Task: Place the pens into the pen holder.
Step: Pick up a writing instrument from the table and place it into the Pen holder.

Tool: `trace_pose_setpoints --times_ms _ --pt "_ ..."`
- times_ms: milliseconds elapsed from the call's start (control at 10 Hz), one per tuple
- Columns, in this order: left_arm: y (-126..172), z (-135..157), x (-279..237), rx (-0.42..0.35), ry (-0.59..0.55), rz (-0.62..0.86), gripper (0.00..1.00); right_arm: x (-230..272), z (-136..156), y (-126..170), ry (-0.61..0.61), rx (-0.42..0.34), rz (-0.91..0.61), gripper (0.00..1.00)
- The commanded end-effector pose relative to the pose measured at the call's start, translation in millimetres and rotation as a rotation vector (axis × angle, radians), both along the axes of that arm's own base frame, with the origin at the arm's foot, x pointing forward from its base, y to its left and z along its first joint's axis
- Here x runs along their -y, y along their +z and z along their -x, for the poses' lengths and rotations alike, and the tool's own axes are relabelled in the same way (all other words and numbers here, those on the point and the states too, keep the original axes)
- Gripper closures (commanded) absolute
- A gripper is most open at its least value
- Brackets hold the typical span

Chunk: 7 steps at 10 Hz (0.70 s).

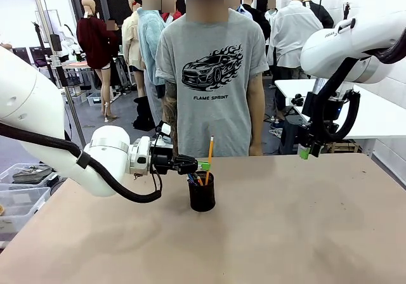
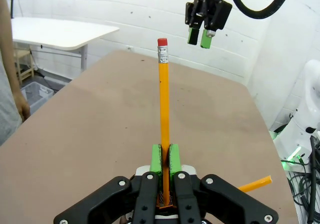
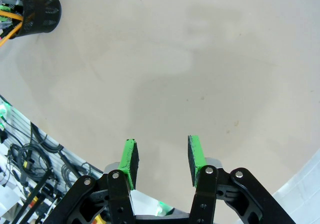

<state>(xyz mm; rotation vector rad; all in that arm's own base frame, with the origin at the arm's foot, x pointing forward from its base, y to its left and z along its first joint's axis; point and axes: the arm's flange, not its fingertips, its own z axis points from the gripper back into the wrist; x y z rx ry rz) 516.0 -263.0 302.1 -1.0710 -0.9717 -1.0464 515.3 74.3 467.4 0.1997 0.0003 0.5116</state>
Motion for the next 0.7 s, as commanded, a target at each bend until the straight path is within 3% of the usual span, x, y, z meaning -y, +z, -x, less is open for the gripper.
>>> trace_pose_setpoints --times_ms 0,200,600 --pt "-3.5 2.2 2.8 0.032 0.001 -0.024 1.00 -0.1 0.4 0.3 0.012 -0.002 -0.023 0.48" --pt "-2.4 1.8 2.7 0.037 0.005 -0.021 0.65 -0.1 0.4 0.3 0.012 -0.002 -0.023 0.48" --pt "-2.7 3.2 2.1 0.046 0.007 -0.008 0.65 -0.1 0.4 0.3 0.012 -0.002 -0.023 0.48"
